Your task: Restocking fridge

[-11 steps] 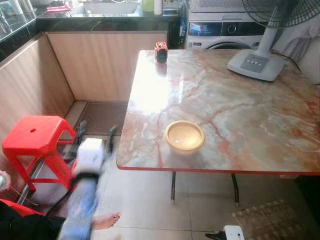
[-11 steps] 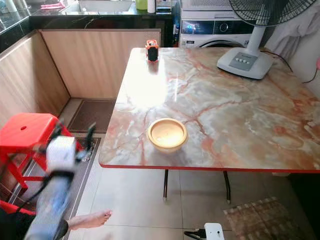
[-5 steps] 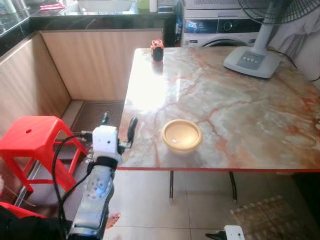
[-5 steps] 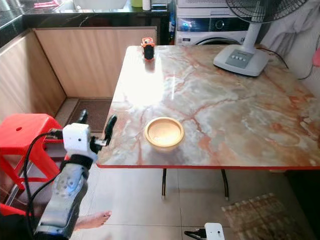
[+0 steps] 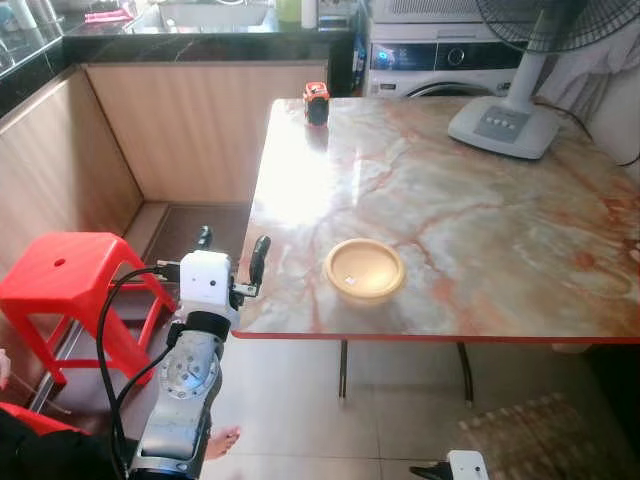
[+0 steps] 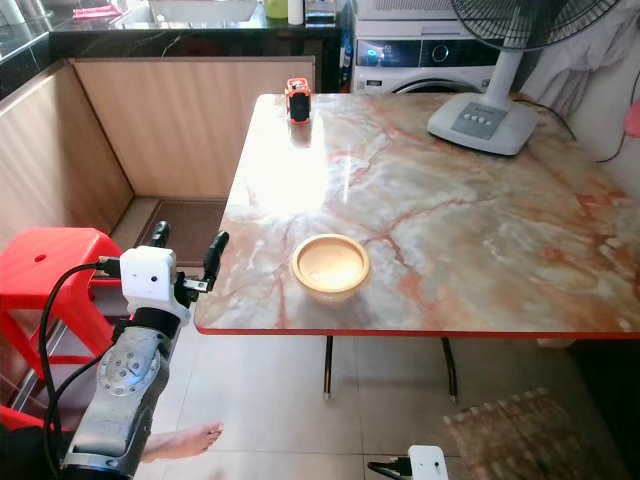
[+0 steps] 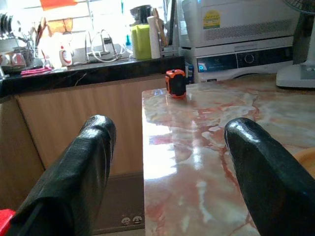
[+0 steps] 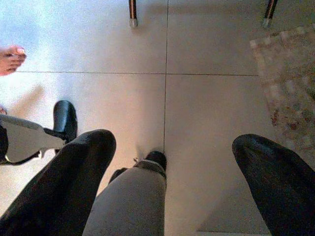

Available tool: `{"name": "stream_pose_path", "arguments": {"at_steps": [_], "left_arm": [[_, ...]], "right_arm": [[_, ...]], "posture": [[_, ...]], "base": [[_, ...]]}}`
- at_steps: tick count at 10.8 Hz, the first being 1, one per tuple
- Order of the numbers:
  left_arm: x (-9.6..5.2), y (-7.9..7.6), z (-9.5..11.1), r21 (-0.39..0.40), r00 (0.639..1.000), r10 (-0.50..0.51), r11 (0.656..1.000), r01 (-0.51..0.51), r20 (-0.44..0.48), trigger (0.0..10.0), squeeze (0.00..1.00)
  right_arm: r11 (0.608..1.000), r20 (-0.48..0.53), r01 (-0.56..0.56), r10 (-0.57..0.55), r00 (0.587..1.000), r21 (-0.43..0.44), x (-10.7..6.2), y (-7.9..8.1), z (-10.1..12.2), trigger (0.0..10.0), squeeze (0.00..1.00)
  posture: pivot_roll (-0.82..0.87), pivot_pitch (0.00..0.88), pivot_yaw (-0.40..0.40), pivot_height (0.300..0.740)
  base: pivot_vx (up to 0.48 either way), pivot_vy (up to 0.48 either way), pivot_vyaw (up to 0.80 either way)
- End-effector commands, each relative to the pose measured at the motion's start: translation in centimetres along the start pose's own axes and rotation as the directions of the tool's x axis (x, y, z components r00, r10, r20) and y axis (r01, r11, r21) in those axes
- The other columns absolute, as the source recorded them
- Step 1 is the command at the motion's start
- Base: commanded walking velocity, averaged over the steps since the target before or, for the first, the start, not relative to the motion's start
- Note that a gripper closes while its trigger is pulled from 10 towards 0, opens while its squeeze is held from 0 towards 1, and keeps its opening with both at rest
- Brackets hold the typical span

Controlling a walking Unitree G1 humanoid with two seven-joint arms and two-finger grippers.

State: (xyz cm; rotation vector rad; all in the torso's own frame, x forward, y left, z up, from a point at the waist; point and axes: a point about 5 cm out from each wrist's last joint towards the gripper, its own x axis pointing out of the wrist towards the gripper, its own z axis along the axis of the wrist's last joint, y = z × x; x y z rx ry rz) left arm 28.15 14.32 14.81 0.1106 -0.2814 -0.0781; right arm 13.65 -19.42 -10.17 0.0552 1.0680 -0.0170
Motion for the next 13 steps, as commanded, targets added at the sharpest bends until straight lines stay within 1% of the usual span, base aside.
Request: {"name": "stream_pose_path", "arguments": {"at_steps": [1,5,11,12,13], "left_arm": [[-0.02,0.01,0.30,-0.006,1.000,-0.003,1.000,0.003,0.001,10.0,0.00],[0.02,-0.07,0.40,-0.012,1.000,0.002,1.000,-0.002,-0.001,10.0,0.00],[0.25,-0.13,0.91,-0.045,1.000,0.010,0.999,-0.010,0.017,10.0,0.00],[0.34,-0.12,0.95,-0.092,1.000,0.017,0.996,-0.016,0.009,10.0,0.00],[0.34,-0.12,0.97,-0.088,1.000,0.016,0.996,-0.015,0.009,10.0,0.00]], "right_arm": [[1.000,0.000,0.005,-0.005,1.000,0.000,-0.05,-0.07,-0.18,10.0,0.00],[1.000,0.001,0.001,-0.001,1.000,0.002,-0.03,-0.06,-0.09,10.0,0.00],[1.000,0.001,-0.007,0.007,1.000,-0.003,-0.03,-0.02,-0.06,10.0,0.00],[1.000,0.000,-0.008,0.008,1.000,-0.003,-0.02,-0.02,-0.05,10.0,0.00],[1.000,0.000,-0.009,0.009,1.000,-0.006,-0.03,-0.03,-0.05,10.0,0.00]], "posture": [[0.00,0.009,0.022,0.740],[0.00,0.018,0.019,0.740],[0.00,0.025,0.018,0.740],[0.00,0.025,0.018,0.740],[0.00,0.026,0.018,0.740]], "base": [[0.000,-0.315,0.00],[0.000,-0.315,0.00],[0.000,0.000,0.00],[0.000,0.000,0.00],[0.000,0.000,0.00]]}}
